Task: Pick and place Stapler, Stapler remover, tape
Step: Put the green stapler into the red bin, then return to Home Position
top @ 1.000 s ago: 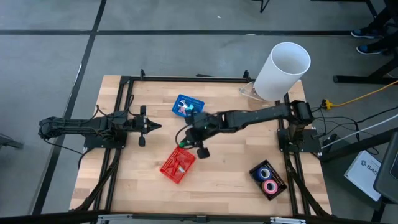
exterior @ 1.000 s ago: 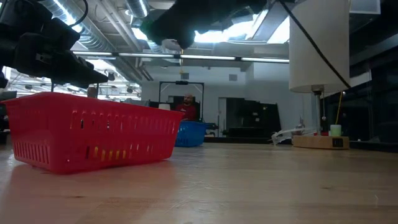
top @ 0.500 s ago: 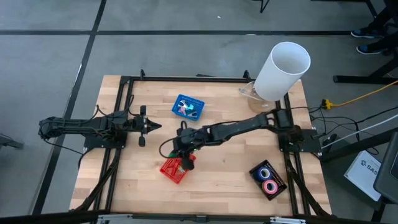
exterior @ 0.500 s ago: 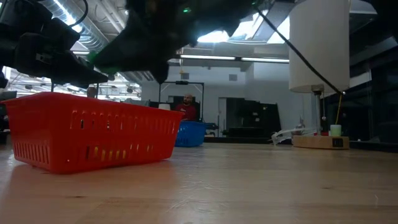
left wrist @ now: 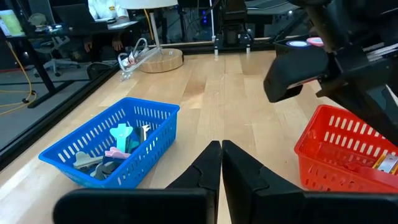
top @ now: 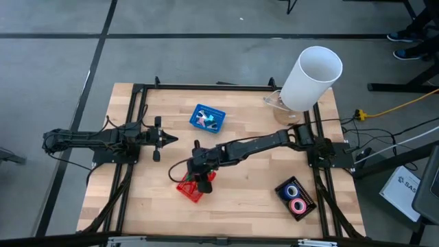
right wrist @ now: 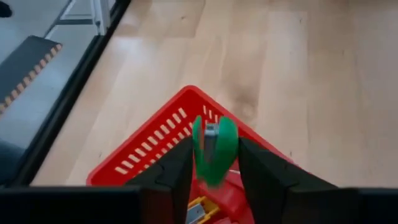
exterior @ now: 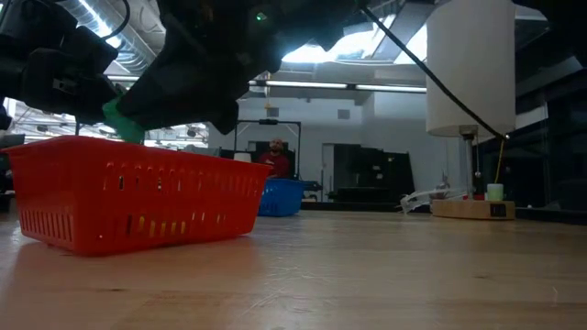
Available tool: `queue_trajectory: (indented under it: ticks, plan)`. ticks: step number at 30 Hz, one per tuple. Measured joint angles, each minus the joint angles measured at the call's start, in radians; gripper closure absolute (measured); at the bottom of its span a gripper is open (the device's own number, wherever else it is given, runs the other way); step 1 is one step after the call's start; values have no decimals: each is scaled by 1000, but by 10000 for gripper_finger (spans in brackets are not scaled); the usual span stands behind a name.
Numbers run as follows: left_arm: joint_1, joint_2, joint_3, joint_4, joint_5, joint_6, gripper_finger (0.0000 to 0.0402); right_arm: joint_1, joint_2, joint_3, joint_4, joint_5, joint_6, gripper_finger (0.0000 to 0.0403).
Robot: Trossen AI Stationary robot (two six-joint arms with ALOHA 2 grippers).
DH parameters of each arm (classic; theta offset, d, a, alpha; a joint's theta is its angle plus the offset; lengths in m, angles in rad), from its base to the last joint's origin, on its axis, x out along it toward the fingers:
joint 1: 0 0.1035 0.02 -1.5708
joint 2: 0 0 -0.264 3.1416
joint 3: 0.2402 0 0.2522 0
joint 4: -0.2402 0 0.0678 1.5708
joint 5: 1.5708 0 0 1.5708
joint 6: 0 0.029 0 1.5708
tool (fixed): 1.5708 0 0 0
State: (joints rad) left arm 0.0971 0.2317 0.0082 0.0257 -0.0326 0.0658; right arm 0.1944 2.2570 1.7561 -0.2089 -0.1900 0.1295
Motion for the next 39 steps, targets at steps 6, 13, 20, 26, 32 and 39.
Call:
queue_trajectory:
  ticks: [6, 13, 20, 26, 32, 39]
  plan:
    - [0, 0, 0, 0, 0, 0, 390, 19, 0, 0, -11, -100, 1, 271]
    - [0, 0, 0, 0, 0, 0, 393, 18, 0, 0, 23, -99, 78, 269]
    - [0, 0, 0, -1, 0, 0, 389, 40, -51, -27, 53, -102, 157, 269]
    - [0, 0, 0, 1, 0, 0, 393, 42, -204, -252, 117, -4, 177, 230]
    - [0, 0, 0, 0, 0, 0, 390, 59, -434, -614, 328, 93, 145, 142]
    - [0, 0, 0, 0, 0, 0, 393, 46, -769, -1010, 510, 93, 69, 95]
